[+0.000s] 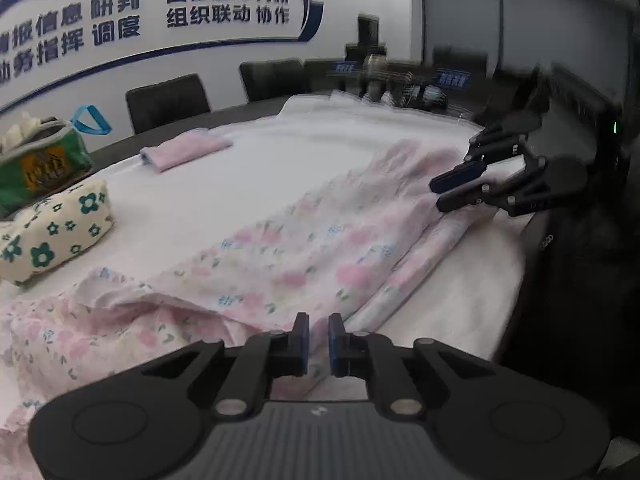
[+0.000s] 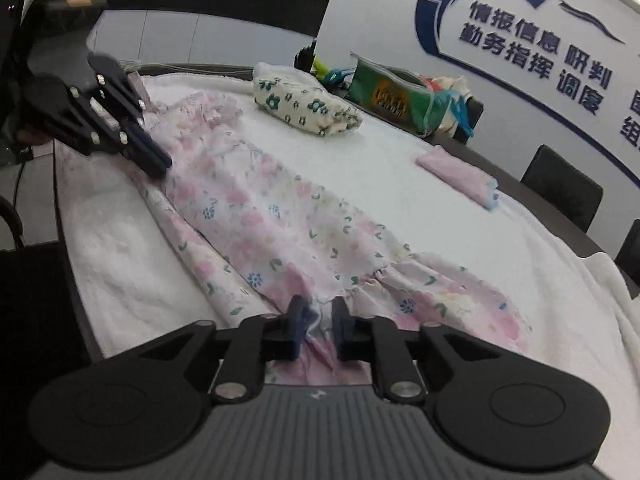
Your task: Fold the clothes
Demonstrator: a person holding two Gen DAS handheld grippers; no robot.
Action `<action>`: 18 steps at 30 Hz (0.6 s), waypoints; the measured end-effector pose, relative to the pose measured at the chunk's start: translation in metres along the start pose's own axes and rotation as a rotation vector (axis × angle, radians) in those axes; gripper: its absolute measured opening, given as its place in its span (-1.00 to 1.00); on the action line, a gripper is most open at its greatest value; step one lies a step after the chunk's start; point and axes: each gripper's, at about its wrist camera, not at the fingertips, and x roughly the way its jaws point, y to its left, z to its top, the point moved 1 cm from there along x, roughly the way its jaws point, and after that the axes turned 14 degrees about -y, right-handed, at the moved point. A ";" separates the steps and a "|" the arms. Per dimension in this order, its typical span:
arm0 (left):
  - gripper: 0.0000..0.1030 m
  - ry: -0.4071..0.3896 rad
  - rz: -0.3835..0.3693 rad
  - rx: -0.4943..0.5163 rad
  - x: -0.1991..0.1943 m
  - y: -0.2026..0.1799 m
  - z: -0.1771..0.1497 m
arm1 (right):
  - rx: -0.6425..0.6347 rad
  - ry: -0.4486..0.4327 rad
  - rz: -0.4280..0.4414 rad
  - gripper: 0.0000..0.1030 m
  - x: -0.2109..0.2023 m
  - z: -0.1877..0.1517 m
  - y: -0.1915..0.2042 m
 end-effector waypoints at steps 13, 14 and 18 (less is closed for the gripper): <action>-0.72 0.069 0.203 -0.043 0.087 0.009 -0.005 | 0.369 0.044 -0.360 -0.53 0.082 0.006 0.002; -0.72 0.060 0.204 -0.050 0.085 0.010 -0.008 | 0.399 0.055 -0.398 -0.69 0.074 -0.002 -0.003; -0.72 0.046 0.188 -0.101 0.084 0.020 -0.010 | 0.491 0.060 -0.661 -0.73 0.022 -0.025 -0.030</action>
